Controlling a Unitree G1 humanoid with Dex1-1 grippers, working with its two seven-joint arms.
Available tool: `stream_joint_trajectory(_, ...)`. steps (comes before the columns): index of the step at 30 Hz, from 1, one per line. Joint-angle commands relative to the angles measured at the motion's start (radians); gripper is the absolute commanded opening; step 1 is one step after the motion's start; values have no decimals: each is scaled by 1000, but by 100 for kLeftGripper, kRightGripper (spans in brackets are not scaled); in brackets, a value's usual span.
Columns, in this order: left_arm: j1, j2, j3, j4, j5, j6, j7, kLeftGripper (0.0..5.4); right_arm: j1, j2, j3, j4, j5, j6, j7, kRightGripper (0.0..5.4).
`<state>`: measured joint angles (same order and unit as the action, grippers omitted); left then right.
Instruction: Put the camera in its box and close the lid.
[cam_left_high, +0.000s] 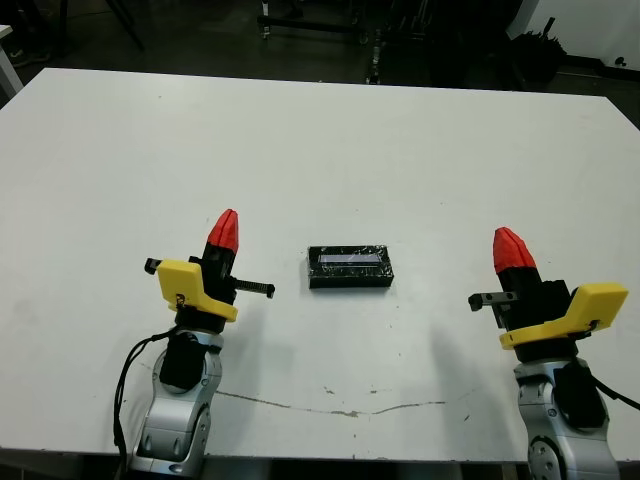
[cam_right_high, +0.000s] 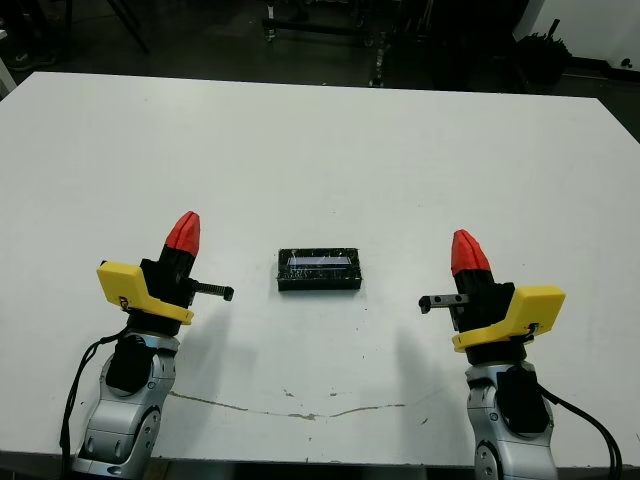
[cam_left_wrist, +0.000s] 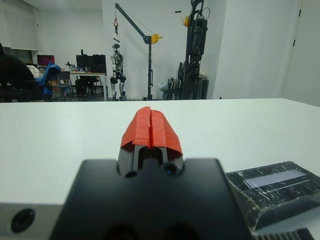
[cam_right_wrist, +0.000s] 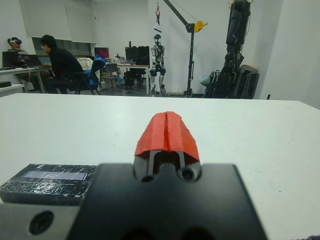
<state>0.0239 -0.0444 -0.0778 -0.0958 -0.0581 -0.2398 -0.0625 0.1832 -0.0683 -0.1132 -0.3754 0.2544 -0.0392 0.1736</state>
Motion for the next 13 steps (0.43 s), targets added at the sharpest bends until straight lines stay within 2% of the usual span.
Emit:
stream_joint_trajectory(1,-6,0,0,-3,4,14,1,1,-3,-13,-9,10,-8,6,-4,0)
stream_joint_trajectory(13,-9,-2,-2,-12,-6,32,-4,1,-9,-14,-9,6,1,15,-1,0)
